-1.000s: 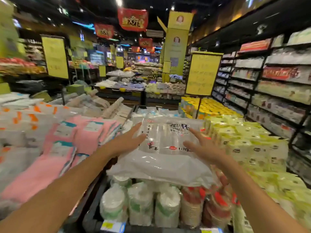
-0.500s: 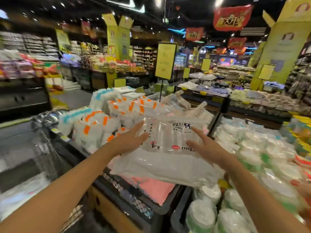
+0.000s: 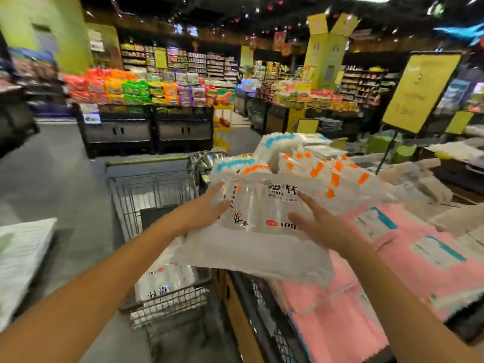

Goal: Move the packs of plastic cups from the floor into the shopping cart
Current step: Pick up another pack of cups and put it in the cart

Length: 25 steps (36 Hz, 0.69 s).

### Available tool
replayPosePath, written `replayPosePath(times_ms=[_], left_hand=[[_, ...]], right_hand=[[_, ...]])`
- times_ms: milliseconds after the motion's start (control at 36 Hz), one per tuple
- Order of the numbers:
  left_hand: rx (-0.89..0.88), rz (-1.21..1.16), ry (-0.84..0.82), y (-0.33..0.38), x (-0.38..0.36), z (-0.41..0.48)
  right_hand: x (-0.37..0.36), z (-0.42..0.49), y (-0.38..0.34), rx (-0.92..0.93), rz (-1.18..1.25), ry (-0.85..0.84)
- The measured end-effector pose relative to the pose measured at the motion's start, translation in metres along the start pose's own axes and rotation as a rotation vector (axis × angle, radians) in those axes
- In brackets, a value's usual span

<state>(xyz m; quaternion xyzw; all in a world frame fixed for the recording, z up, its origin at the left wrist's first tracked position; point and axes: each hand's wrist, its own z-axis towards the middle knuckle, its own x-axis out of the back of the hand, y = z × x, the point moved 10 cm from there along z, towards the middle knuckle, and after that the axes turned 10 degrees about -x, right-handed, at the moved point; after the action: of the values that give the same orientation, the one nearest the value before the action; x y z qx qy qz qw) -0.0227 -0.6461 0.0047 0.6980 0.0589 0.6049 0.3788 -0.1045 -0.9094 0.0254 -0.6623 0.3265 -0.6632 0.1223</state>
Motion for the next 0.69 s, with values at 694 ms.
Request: replayPosePath(times_ms=[694], left_hand=[[0.210, -0.080, 0.206, -0.296, 0.152, 0.067]], right_hand=[[-0.229, 0.237, -0.238, 0.182, -0.037, -0.261]])
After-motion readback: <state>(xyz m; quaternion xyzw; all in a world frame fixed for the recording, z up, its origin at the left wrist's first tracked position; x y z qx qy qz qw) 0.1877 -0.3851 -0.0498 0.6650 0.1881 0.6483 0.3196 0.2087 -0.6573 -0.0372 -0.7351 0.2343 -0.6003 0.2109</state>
